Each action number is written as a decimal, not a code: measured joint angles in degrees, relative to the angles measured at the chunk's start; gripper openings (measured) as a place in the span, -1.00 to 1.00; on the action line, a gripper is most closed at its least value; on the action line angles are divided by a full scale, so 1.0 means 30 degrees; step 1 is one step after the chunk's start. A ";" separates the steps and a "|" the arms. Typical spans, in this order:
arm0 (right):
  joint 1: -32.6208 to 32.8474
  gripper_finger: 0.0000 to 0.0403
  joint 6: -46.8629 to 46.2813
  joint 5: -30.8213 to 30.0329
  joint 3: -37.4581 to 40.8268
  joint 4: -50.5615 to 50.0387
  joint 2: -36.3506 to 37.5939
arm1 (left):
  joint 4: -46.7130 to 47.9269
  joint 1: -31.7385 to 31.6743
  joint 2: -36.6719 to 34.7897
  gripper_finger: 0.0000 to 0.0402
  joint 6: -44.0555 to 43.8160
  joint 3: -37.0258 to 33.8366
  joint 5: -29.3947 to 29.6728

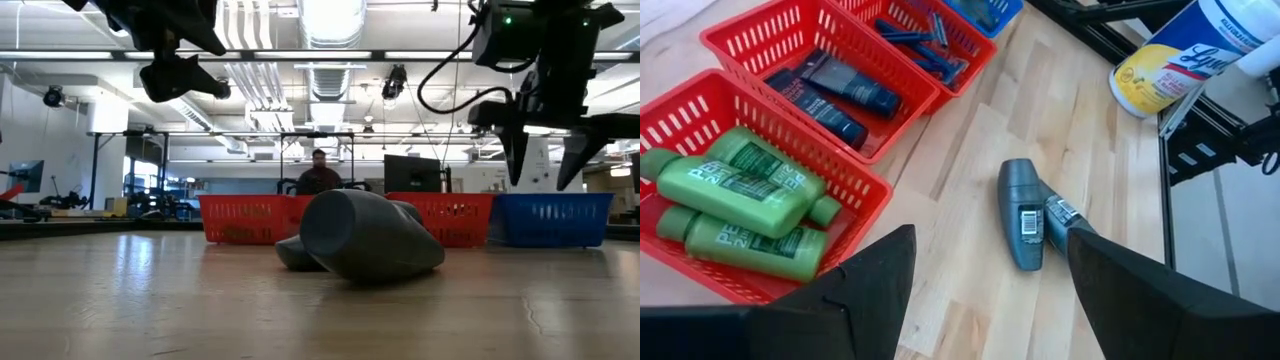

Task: Pick & Place Travel size toiletries
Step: Put the gray deodorant in the blue bin

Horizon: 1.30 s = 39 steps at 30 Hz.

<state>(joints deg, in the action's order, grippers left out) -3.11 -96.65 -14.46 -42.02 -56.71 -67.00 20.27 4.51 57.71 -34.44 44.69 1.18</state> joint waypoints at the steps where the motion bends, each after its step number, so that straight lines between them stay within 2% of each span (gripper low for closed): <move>1: 0.0008 0.35 0.0047 0.0085 -0.0002 -0.0009 -0.0149 | 0.0007 0.0000 0.0000 0.31 0.0000 0.0000 -0.0099; 5: 0.0040 0.55 0.1218 -0.0248 -0.0596 -0.0298 -0.0432 | 0.0016 0.0000 0.0000 0.31 0.0007 0.0000 -0.1094; 10: 0.0165 0.74 0.4807 -0.0751 -0.2095 -0.0646 -0.0379 | 0.0087 0.0107 0.0146 0.31 -0.0236 0.0007 -0.1694; 16: 0.0512 0.80 0.7669 -0.0532 -0.3697 -0.1624 -0.0432 | 0.0985 0.0932 0.1602 0.31 -0.1535 0.0490 -0.1525; 19: 0.1152 0.76 1.1835 0.0941 -0.4298 -0.0285 -0.0447 | 0.2633 0.1903 0.2278 0.31 -0.1303 0.1298 -0.1372; 21: 0.1859 0.72 1.5424 0.2616 -0.4555 0.1656 -0.0453 | 0.3509 0.2635 0.2544 0.31 -0.0622 0.1726 -0.1127; 24: 0.3181 0.64 1.9482 0.3900 -0.4878 0.4285 -0.1068 | 0.4211 0.3568 0.2674 0.31 0.0062 0.2025 -0.0635; 30: 0.4683 0.54 2.4856 0.4802 -0.6780 0.5762 -0.5051 | 0.4298 0.3956 0.2594 0.31 -0.1179 0.1924 -0.0351; 36: 0.4951 0.57 2.8660 0.4793 -1.0188 0.2570 -0.9594 | 0.4335 0.3956 0.2601 0.31 -0.1721 0.1909 -0.0345; 39: 0.5109 0.58 3.0909 0.4812 -1.1206 0.2813 -1.1109 | 0.4335 0.3956 0.2601 0.31 -0.1825 0.1902 -0.0041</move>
<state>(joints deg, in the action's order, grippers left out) 12.21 -3.93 -0.02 -75.64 -48.27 -100.32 33.28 16.38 65.52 -39.91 50.39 1.06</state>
